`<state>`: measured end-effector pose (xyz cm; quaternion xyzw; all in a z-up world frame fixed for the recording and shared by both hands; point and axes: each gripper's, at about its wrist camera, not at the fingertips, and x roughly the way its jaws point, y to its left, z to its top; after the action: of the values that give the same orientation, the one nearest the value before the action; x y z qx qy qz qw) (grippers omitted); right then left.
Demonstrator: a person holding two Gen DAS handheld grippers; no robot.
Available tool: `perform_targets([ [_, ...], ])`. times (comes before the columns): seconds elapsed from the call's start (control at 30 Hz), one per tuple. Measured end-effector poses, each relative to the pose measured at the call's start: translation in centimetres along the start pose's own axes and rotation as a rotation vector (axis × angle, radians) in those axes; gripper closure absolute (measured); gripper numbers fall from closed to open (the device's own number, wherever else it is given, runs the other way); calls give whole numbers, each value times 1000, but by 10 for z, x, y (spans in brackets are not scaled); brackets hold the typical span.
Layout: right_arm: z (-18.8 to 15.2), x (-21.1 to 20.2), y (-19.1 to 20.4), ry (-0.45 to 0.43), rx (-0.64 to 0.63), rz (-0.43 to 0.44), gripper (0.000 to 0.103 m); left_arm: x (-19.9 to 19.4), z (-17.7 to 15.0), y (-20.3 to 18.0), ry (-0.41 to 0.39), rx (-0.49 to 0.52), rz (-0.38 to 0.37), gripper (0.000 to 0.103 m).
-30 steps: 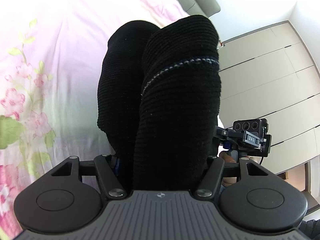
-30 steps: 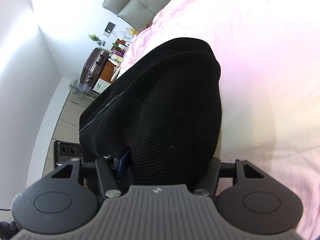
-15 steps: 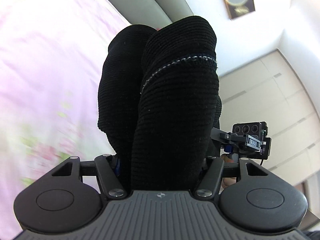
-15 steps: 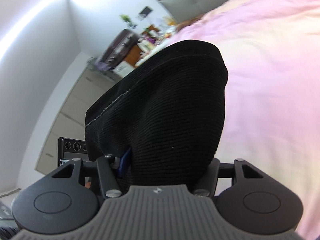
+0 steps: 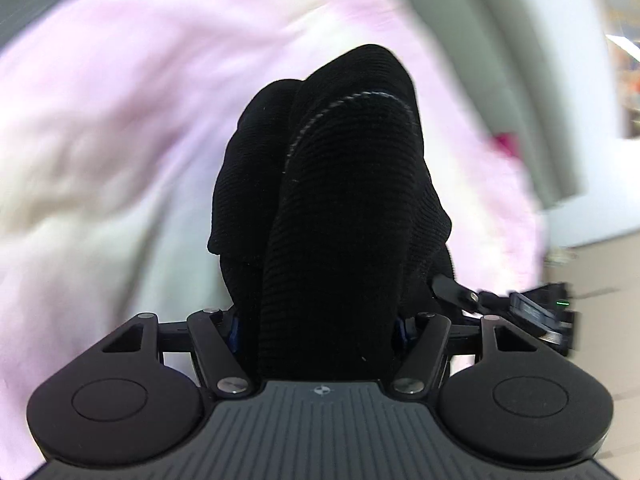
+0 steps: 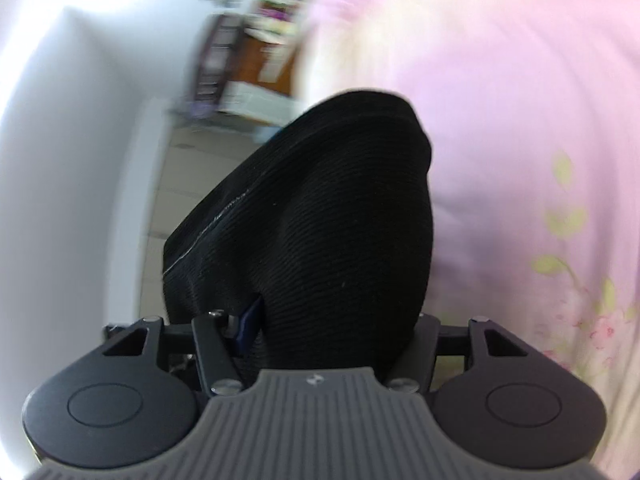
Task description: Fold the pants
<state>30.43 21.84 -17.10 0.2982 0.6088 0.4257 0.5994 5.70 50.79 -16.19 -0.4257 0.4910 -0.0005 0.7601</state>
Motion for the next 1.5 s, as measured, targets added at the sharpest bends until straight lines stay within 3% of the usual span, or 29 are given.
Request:
perform_targets([
  [0.03,-4,16,-13,28,3,-64,48,13,-4,12,11,-9,5,21],
  [0.1,-16,39,-33,66,-18,-135,38,11,-9,30,-14,-49,-82,17],
  [0.2,-34,26,-53,45,40,3,35,-8,-16,40,-48,-51,-92,16],
  [0.27,-43,14,-59,72,17,20,33,-29,-23,45,-86,-37,-63,15],
  [0.47,-79,-14,-37,191,-268,-172,32,-68,-57,1,-173,150,126,12],
  [0.6,-103,-29,-22,140,-335,-301,32,-71,-78,11,-131,210,178,7],
  [0.73,-132,-22,10,103,-494,-452,35,-73,-103,8,-131,202,213,6],
  [0.8,-146,-19,24,83,-552,-510,35,-87,-110,7,-139,211,282,6],
  [0.93,-159,-40,31,44,-539,-560,35,-94,-127,-19,-118,335,516,9],
  [0.97,-162,-41,37,23,-528,-574,35,-96,-131,-26,-112,350,588,18],
  [1.0,-163,-47,44,2,-522,-588,35,-98,-134,-36,-124,356,680,39],
  [1.03,-164,-53,55,-28,-522,-602,32,-105,-138,-46,-150,349,724,42],
  [1.07,-176,-55,64,-61,-531,-611,28,-114,-141,-58,-194,339,714,39],
  [1.17,-196,-85,99,-154,-579,-602,15,-143,-159,-102,-332,319,567,7],
  [1.23,-206,-94,127,-201,-624,-592,8,-152,-175,-132,-385,343,517,4],
  [1.33,-219,-105,168,-248,-688,-613,5,-154,-200,-166,-419,368,562,4],
  [1.5,-243,-138,216,-290,-703,-649,5,-161,-227,-187,-476,331,599,4],
])
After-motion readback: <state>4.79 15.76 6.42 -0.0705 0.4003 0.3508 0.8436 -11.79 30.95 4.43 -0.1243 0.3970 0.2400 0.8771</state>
